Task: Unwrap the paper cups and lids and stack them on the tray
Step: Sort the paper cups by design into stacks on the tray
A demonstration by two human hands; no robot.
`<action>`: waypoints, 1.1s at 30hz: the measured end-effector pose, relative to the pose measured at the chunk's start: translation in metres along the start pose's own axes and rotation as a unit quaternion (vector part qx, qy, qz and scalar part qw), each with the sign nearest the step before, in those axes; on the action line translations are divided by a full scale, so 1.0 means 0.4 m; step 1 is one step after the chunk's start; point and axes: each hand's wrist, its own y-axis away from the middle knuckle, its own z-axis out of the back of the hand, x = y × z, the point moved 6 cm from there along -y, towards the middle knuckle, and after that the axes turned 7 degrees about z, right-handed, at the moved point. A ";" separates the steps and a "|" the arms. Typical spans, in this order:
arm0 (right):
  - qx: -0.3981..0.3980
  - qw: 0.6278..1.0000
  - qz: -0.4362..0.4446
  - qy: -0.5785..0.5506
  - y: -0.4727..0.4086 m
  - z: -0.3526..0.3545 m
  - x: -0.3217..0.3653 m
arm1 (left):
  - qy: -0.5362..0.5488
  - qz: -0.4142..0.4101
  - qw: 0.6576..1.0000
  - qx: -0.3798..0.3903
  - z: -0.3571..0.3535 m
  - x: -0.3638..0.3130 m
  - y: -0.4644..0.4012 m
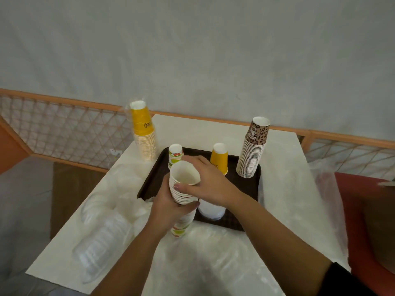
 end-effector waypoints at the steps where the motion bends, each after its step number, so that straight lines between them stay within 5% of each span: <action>1: 0.010 1.000 0.000 0.007 -0.012 0.000 0.000 | 0.014 0.000 1.000 -0.012 0.003 -0.013 -0.002; 6: 0.046 0.997 0.024 0.051 -0.054 -0.002 0.013 | 0.067 -0.046 0.994 -0.071 0.016 -0.087 -0.015; 12: 0.036 0.991 0.056 0.112 -0.107 0.024 0.033 | 0.036 -0.008 0.993 -0.110 0.045 -0.064 -0.027; 20: 0.062 0.993 0.024 -0.098 -0.156 0.169 0.009 | 0.036 0.020 0.995 -0.096 0.062 -0.044 -0.055; 26: 0.222 0.971 -0.019 -0.092 -0.161 0.128 -0.128 | 0.048 0.030 0.995 -0.079 0.078 -0.028 -0.087; 28: 0.193 0.975 -0.043 -0.103 -0.186 0.089 -0.162 | 0.037 0.026 0.996 -0.077 0.084 -0.027 -0.094; 33: -0.043 0.949 -0.099 -0.297 -0.317 0.002 -0.248 | 0.031 0.019 0.996 -0.077 0.099 -0.023 -0.110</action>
